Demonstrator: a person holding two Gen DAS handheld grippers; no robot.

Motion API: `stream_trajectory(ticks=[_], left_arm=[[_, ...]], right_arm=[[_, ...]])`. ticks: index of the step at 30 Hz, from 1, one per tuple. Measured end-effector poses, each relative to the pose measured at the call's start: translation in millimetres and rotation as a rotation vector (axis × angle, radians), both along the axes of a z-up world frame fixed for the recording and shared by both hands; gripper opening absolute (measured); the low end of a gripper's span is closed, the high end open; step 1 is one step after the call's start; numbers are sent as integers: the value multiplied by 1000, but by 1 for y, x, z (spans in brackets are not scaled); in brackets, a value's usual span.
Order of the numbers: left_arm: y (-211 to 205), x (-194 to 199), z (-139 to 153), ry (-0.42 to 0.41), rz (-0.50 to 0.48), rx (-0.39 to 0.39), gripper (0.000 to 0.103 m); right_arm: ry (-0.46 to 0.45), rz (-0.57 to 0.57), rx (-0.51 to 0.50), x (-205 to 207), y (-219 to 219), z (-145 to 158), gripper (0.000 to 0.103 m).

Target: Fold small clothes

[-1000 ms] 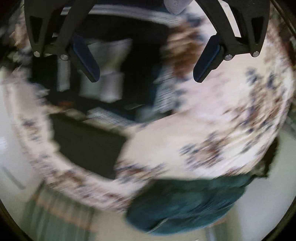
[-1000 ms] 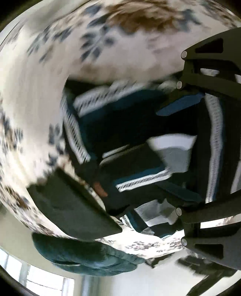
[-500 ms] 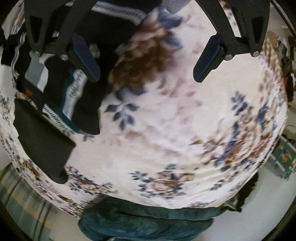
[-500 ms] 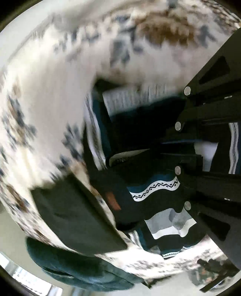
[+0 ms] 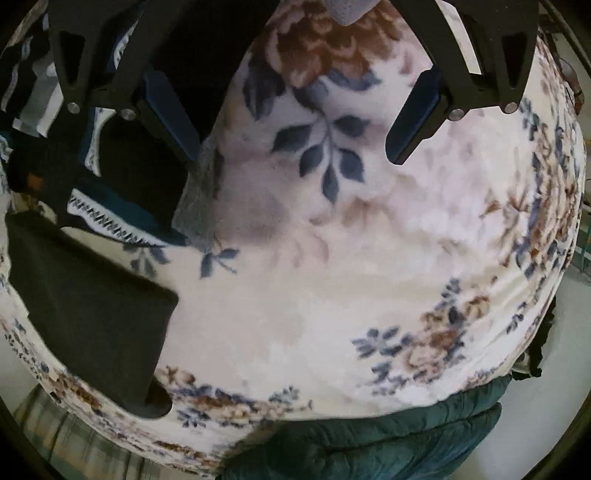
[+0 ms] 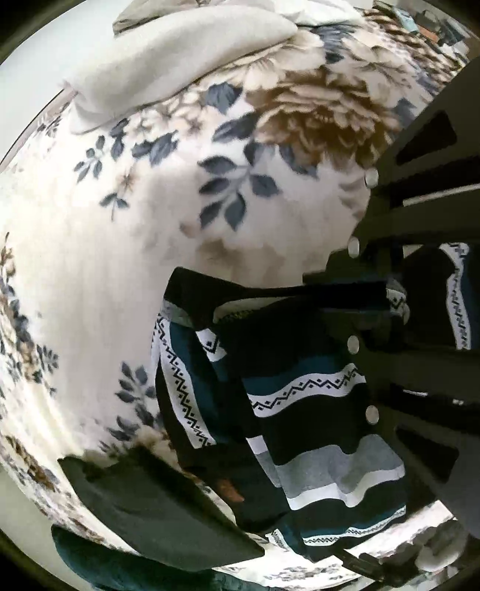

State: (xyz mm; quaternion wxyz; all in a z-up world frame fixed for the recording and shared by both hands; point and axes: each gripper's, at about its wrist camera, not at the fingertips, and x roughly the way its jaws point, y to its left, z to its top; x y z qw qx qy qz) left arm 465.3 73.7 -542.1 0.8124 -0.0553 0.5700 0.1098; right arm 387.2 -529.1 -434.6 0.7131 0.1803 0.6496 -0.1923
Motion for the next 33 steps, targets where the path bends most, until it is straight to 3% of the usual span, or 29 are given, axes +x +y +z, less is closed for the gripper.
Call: stream_trajectory(ticks=[2, 5, 7, 9, 11, 12, 14, 19, 23, 26, 30, 33], left_arm=[[-3, -12, 22, -53, -14, -32, 103], [-18, -19, 28, -72, -79, -95, 103], [-30, -11, 8, -28, -114, -46, 103], [-29, 3, -26, 47, -105, -4, 103], [-17, 13, -47, 91, -71, -28, 103], [-7, 17, -54, 96, -47, -74, 103], [0, 20, -55, 86, -45, -103, 103], [-1, 6, -23, 26, -89, -77, 103], [-4, -21, 24, -61, -100, -67, 103], [-17, -51, 56, -102, -111, -44, 103], [-53, -87, 75, -101, -142, -23, 103], [-107, -135, 73, -22, -192, -18, 103]], right_arm=[[-59, 2, -19, -1, 3, 18, 37], [-177, 52, 7, 0, 23, 43, 52], [-180, 131, 127, 9, 44, 33, 53], [-117, 156, 239, 21, 58, -1, 53], [-59, 137, 195, 25, 57, -24, 53], [-37, 127, 125, 26, 51, -33, 53], [-32, 99, 62, 26, 38, -39, 51], [-27, 21, 46, 18, 20, -32, 53], [-60, 34, -12, 4, 26, 4, 77], [-80, 37, 10, -20, 24, 26, 83], [-85, 70, 70, -58, 11, 42, 89], [-65, 91, 141, -97, -16, 50, 89]])
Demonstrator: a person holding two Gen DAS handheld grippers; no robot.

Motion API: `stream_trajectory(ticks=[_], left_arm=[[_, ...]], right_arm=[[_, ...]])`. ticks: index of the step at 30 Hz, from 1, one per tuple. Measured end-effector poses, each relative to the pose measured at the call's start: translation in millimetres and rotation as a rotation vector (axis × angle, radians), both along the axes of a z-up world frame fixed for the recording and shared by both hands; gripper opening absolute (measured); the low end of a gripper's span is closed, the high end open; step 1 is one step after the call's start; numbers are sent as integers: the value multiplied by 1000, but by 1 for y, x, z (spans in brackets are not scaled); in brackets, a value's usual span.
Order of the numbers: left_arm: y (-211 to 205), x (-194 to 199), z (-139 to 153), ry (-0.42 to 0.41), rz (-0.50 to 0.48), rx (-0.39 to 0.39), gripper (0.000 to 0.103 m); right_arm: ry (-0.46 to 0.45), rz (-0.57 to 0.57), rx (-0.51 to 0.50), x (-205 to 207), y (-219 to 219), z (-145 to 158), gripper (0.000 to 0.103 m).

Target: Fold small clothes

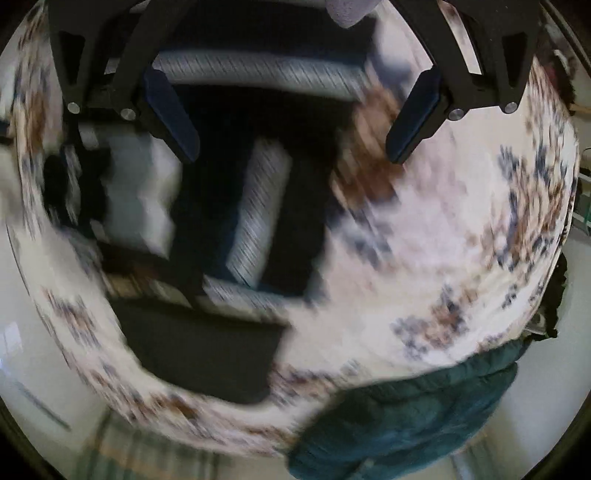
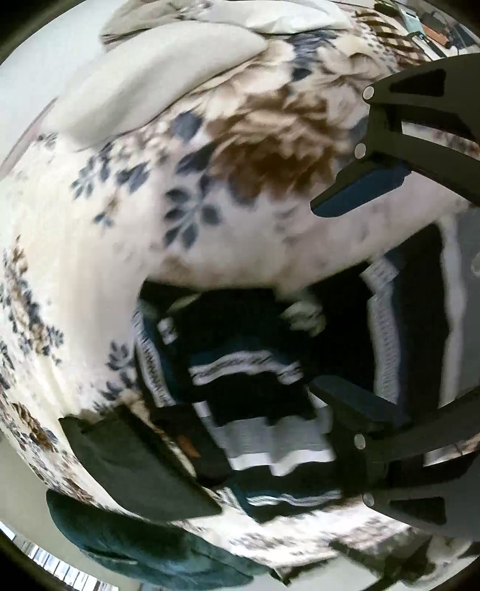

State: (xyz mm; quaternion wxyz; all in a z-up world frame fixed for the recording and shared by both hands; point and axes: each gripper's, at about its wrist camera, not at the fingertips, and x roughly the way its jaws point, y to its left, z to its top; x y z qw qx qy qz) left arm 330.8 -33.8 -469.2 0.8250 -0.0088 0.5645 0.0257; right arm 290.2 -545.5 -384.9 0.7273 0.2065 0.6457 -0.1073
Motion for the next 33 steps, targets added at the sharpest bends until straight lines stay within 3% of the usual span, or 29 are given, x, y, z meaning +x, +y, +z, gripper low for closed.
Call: stream_trajectory(ticks=[5, 8, 10, 12, 14, 15, 17, 19, 25, 29, 33], left_arm=[[-122, -102, -28, 209, -88, -70, 103], [-211, -168, -58, 345, -160, -124, 103], [-250, -198, -77, 409, -187, -149, 103], [-288, -228, -99, 463, -230, -134, 102], [-310, -245, -117, 480, -253, -103, 92], [-317, -251, -129, 495, -252, -81, 76], [-321, -254, -140, 489, -247, -29, 33], [-311, -252, -132, 446, -210, -76, 4], [-271, -253, -84, 349, -163, -162, 4], [-258, -265, -53, 299, -139, -176, 4], [-237, -270, -32, 262, -98, -201, 4]], right_arm=[[70, 48, 44, -49, -60, 3, 89], [95, 100, 33, -72, -95, 5, 89], [120, 138, 34, -83, -115, 0, 89], [133, 159, 37, -88, -130, -6, 89], [147, 169, 35, -88, -141, -13, 89], [148, 173, 40, -87, -147, -17, 89], [145, 184, 49, -81, -152, -21, 89], [140, 201, 60, -71, -153, -24, 89], [54, 213, 203, 5, -147, -44, 88], [11, 144, 378, 82, -142, -79, 63], [18, 71, 508, 141, -131, -116, 62]])
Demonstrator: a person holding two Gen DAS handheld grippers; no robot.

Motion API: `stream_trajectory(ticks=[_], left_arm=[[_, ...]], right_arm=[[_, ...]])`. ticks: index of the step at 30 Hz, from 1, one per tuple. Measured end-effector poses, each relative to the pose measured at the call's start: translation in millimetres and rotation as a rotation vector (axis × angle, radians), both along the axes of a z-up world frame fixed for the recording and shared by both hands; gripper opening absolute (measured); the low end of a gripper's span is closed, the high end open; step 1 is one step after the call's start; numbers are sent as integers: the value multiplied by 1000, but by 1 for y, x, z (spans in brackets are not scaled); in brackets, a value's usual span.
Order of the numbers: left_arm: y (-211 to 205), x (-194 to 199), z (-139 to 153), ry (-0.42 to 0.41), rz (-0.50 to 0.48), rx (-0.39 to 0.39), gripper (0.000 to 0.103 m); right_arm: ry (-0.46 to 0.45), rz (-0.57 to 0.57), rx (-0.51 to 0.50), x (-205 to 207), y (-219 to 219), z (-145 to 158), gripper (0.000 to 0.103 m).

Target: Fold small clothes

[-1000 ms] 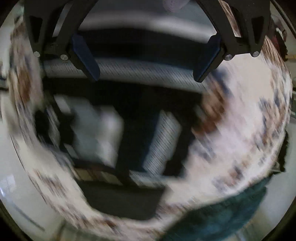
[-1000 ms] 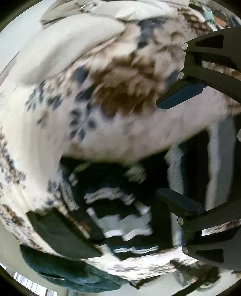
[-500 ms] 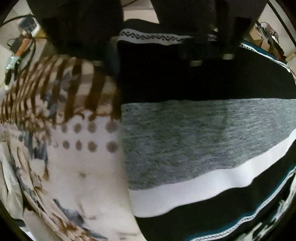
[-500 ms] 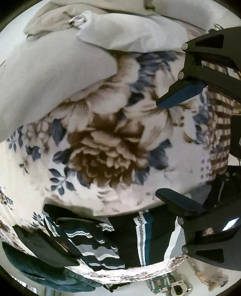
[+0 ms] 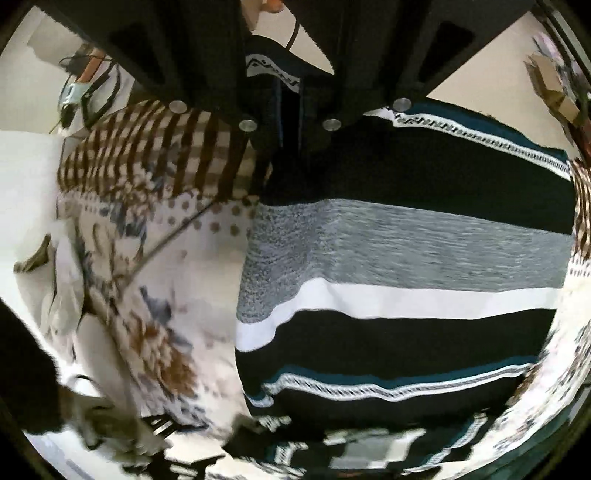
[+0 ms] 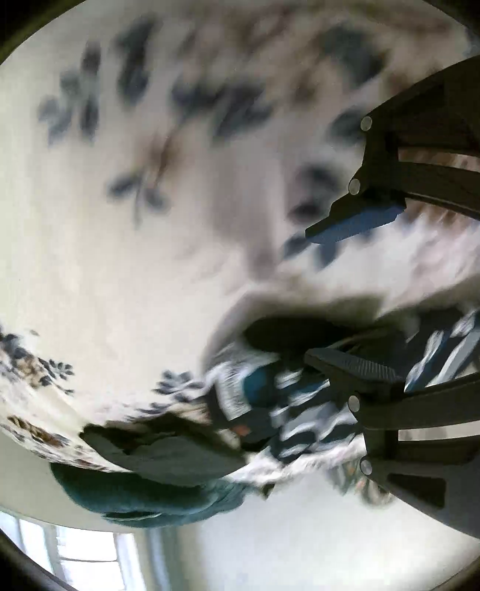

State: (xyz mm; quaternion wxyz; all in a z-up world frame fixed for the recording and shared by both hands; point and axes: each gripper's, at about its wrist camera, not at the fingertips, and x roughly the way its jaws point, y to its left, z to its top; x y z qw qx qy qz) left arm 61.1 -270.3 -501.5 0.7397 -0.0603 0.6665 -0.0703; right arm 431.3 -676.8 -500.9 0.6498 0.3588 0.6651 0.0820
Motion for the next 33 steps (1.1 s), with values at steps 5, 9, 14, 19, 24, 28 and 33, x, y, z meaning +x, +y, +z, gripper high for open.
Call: stream_trajectory(ticks=[5, 9, 14, 19, 24, 28, 33], left_arm=[[23, 7, 16, -37, 56, -26, 4], [46, 10, 29, -63, 90, -58, 4], [104, 7, 58, -93, 160, -124, 4], [172, 2, 72, -124, 266, -154, 4], [251, 1, 62, -74, 391, -281, 4], [308, 5, 48, -58, 448, -337, 4], [377, 11, 11, -19, 503, -367, 4]], right_arm=[[42, -20, 87, 33, 25, -28, 45], [5, 27, -55, 42, 56, -4, 9], [-66, 148, -186, 60, 109, 67, 8], [-108, 321, -325, 84, 203, 132, 8], [-136, 467, -425, 105, 322, 150, 8], [-144, 544, -508, 122, 426, 129, 7], [-132, 620, -636, 133, 530, 86, 7]])
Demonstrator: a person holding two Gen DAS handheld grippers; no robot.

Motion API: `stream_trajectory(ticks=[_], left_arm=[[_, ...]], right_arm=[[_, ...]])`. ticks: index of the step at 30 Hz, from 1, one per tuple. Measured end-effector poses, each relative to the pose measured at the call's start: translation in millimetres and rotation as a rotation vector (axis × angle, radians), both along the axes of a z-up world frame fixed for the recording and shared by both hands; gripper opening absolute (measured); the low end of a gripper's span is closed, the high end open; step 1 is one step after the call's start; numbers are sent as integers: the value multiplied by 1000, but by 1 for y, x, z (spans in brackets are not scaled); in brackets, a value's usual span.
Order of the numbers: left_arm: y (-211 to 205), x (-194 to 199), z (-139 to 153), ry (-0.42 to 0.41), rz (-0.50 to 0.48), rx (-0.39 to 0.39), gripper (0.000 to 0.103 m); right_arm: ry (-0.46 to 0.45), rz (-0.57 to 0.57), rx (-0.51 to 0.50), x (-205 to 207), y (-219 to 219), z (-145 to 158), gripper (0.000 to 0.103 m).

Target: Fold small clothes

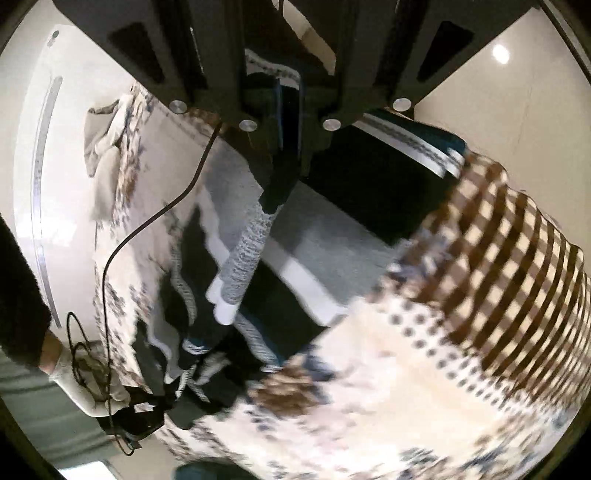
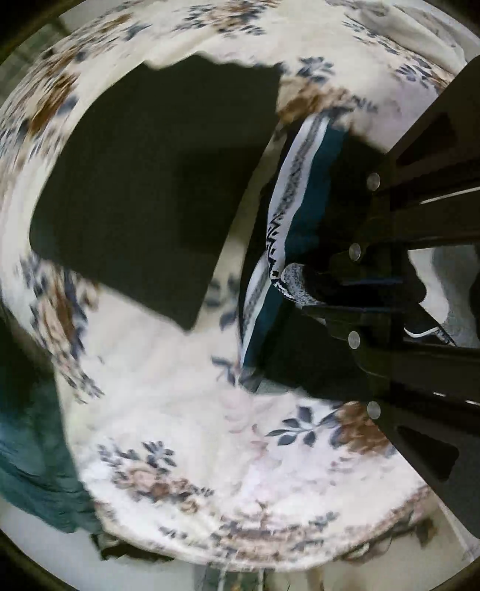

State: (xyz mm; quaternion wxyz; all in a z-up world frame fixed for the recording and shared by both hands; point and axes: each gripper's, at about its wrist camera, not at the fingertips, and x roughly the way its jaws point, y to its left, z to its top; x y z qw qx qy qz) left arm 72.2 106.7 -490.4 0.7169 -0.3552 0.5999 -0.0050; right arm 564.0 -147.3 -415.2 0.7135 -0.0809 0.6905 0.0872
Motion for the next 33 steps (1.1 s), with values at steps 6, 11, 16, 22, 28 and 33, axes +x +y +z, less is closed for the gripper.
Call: stream_trajectory(ticks=[6, 11, 16, 22, 28, 33], left_arm=[[51, 4, -52, 58, 5, -26, 4], [64, 12, -73, 78, -79, -46, 5], [82, 10, -87, 125, -57, -135, 36], [87, -2, -79, 129, -55, -178, 58], [67, -5, -88, 218, -102, -62, 58], [52, -5, -80, 220, -157, 21, 49]], right_arm=[[12, 26, -114, 6, 68, -53, 7], [21, -15, -151, 10, 77, -80, 7], [60, -42, -5, -4, 56, -61, 40], [88, -42, 162, -119, -12, -1, 61], [319, -121, 162, -311, -76, -41, 61], [507, -193, 182, -452, -92, -102, 33]])
